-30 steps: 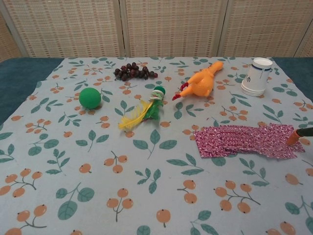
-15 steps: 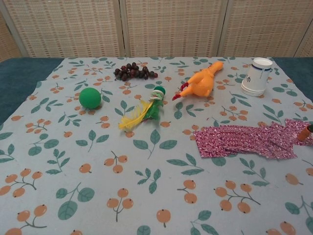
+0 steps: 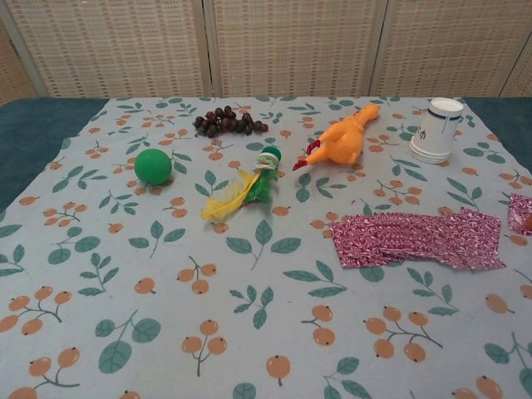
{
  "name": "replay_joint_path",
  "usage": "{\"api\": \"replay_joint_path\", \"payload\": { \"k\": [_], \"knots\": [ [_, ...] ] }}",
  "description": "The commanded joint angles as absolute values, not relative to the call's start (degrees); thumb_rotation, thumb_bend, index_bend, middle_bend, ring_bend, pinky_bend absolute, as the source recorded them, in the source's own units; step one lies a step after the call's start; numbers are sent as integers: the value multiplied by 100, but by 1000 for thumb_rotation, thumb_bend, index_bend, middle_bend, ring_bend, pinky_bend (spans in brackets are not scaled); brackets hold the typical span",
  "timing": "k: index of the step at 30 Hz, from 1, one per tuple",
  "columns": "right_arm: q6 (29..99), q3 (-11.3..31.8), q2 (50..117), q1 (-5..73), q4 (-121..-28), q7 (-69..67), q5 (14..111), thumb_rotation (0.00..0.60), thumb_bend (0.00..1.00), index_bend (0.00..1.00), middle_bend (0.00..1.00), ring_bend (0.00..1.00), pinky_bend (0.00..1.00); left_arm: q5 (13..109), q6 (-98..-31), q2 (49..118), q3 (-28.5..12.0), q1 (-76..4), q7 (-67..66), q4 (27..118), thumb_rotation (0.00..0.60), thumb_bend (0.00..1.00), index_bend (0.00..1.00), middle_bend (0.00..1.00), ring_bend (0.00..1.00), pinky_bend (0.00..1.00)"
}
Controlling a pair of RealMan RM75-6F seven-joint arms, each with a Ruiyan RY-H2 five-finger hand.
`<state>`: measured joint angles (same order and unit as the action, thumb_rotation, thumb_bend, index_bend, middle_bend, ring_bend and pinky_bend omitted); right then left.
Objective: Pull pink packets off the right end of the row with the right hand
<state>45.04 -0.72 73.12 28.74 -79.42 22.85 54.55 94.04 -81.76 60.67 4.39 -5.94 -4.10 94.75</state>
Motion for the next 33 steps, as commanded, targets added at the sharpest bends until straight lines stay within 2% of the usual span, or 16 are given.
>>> {"api": "replay_joint_path", "payload": {
  "k": [1, 8, 12, 15, 20, 23, 25, 27, 28, 29, 31, 33],
  "knots": [
    [4549, -50, 7310, 2893, -7916, 2351, 5347, 600, 909, 203, 753, 861, 822, 9403, -8173, 6069, 440, -595, -413, 9476, 600, 594, 243, 263, 254, 436],
    [4700, 25, 7229, 2860, -8068, 2129, 5492, 600, 902, 191, 753, 861, 823, 9394, -8157, 6069, 440, -599, -430, 9484, 600, 594, 243, 263, 254, 436],
    [5034, -10, 7124, 2690, -8208, 1397, 6525, 600, 764, 137, 753, 861, 822, 9392, -8152, 6068, 438, -601, -427, 9483, 600, 594, 243, 263, 254, 436],
    [5724, -118, 7072, 2447, -8254, 982, 7401, 600, 736, 125, 753, 861, 822, 9396, -8159, 6065, 439, -600, -409, 9479, 600, 594, 243, 263, 254, 436],
    [6669, -172, 7011, 2039, -8545, 1439, 7731, 600, 724, 123, 753, 861, 822, 9408, -8172, 6062, 443, -596, -394, 9474, 600, 594, 243, 263, 254, 436],
    [7380, -71, 7148, 1768, -8634, 1750, 7848, 600, 606, 114, 753, 840, 807, 9397, -8175, 6059, 437, -594, -382, 9472, 600, 594, 243, 263, 254, 436],
    [8050, 52, 7397, 1559, -8448, 1797, 8062, 600, 463, 83, 681, 747, 738, 9390, -8181, 6057, 431, -593, -373, 9469, 600, 594, 243, 263, 254, 437],
    [8788, 221, 7778, 1373, -7980, 1675, 8335, 600, 338, 44, 521, 584, 632, 9385, -8185, 6059, 426, -592, -372, 9462, 600, 594, 243, 263, 254, 436],
    [9014, 280, 7923, 1313, -7759, 1562, 8408, 600, 288, 25, 422, 435, 578, 9380, -8181, 6060, 427, -592, -371, 9459, 600, 594, 243, 263, 254, 436],
    [9179, 347, 8046, 1261, -7586, 1433, 8425, 600, 242, 10, 304, 246, 522, 9374, -8177, 6060, 427, -591, -371, 9457, 600, 594, 243, 263, 254, 436],
    [9297, 406, 8144, 1238, -7338, 1271, 8498, 600, 207, 1, 168, 52, 465, 9375, -8173, 6064, 426, -594, -376, 9447, 600, 594, 243, 263, 254, 436],
    [9250, 443, 8092, 1203, -7366, 1131, 8445, 600, 201, 0, 75, 3, 425, 9365, -8153, 6066, 427, -599, -385, 9451, 600, 594, 243, 263, 254, 436]
  ]
}}
